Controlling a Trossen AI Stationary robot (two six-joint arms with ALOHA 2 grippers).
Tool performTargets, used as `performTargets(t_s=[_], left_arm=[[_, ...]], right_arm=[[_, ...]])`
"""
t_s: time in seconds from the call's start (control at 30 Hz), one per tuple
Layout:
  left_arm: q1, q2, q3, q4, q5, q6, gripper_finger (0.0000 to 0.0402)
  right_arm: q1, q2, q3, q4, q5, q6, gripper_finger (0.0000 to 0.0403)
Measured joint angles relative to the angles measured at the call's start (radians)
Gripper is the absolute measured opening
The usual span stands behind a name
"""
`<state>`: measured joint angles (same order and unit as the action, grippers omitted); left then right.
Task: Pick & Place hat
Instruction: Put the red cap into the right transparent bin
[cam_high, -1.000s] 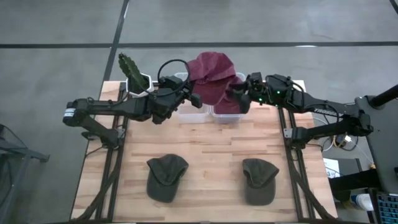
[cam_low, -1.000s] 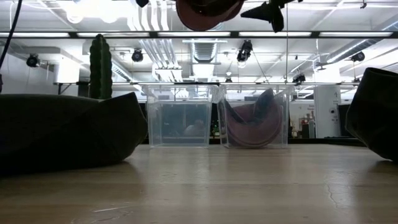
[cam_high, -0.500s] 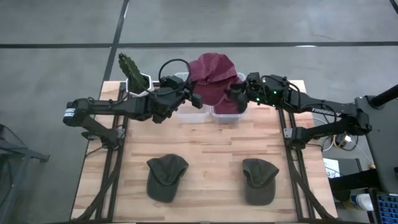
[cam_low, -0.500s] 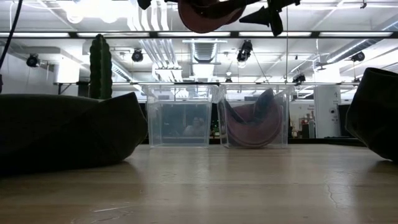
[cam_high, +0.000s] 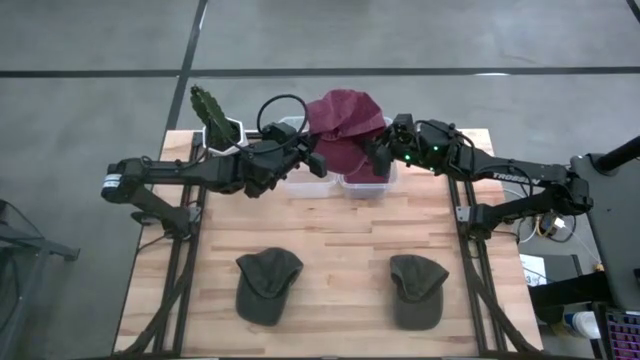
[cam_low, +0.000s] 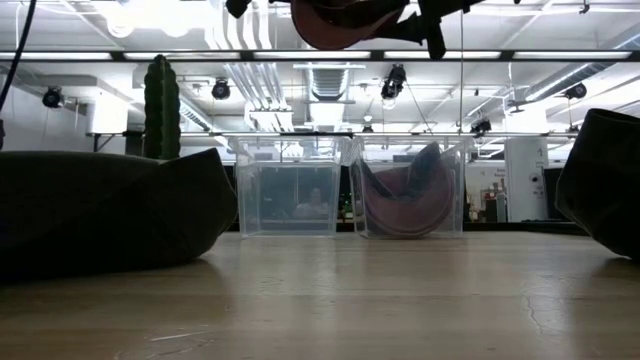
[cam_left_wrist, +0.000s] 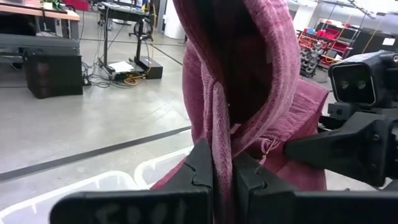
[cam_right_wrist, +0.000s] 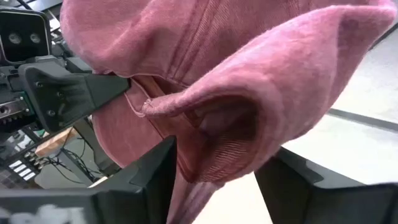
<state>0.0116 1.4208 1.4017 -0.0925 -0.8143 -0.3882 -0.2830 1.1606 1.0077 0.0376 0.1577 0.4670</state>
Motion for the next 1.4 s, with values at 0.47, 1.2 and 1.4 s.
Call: performTargets(t_s=[0.47, 1.2, 1.4], left_arm=[[0.000, 0.000, 0.000, 0.004, 0.053, -0.003, 0.0033], [0.004, 0.001, 0.000, 0.005, 0.097, 0.017, 0.0073], [0.004, 0.001, 0.000, -0.013, 0.096, 0.009, 0.0134]], right_arm=[[-0.005, -0.009, 0.000, 0.006, 0.014, 0.006, 0.0015], [-0.006, -0.009, 0.000, 0.004, 0.028, 0.004, 0.0009], [-0.005, -0.009, 0.000, 0.003, 0.028, 0.001, 0.0009]])
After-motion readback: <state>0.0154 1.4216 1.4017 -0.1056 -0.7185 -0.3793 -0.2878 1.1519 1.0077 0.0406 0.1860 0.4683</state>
